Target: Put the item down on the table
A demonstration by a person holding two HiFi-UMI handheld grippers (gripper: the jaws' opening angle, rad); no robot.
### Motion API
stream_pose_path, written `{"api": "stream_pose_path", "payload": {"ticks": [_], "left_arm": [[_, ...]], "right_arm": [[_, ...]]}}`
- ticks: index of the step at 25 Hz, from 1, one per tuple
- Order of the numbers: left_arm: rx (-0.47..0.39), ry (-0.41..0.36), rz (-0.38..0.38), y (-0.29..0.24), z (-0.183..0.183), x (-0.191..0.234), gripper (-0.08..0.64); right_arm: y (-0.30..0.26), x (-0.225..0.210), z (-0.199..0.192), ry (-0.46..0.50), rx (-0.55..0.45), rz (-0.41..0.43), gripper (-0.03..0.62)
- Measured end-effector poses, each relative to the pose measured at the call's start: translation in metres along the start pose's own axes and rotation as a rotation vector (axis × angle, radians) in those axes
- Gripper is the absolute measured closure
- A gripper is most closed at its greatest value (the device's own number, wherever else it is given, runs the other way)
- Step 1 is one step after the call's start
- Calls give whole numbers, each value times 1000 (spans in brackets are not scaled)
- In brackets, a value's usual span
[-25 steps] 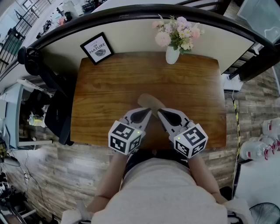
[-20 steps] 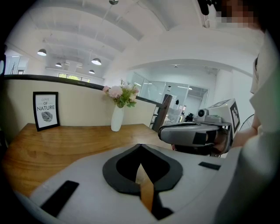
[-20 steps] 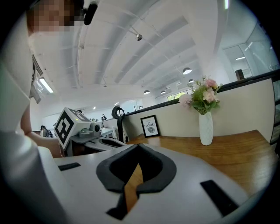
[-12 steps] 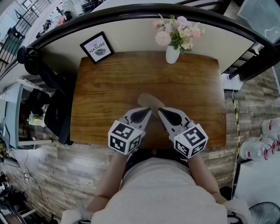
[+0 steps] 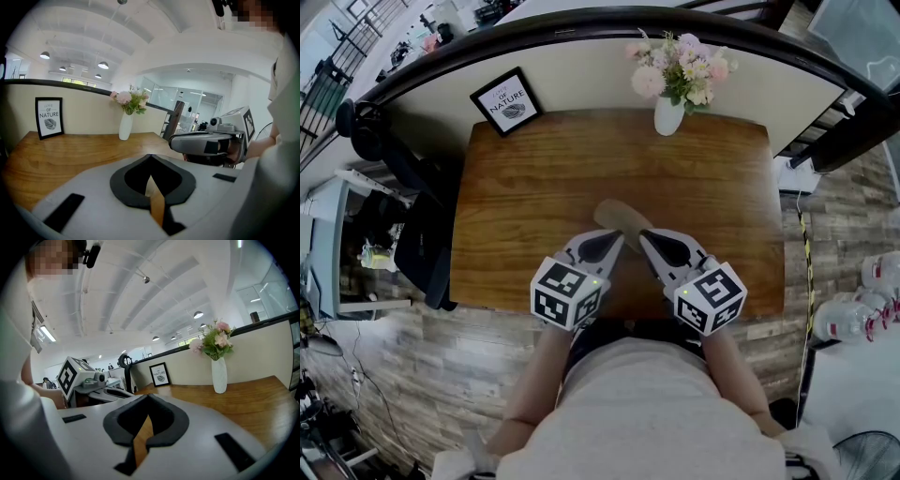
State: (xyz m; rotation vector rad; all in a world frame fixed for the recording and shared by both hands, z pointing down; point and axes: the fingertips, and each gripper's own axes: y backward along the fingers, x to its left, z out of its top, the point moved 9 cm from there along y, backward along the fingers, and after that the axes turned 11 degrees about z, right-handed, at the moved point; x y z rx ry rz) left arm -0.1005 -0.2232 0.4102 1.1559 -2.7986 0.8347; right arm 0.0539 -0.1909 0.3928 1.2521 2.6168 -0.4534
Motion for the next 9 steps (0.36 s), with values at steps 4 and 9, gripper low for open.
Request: {"api": "stream_pose_path", "payload": {"ticks": [4,9], "left_arm": [[-3,3,-1,-2,2,-2,548],[-3,1,-3,-4,3,-3,548]], "right_arm": [[2,-2,0,-7,-4,-6,583],[4,-4,0,-11,-9,-8,583]]}}
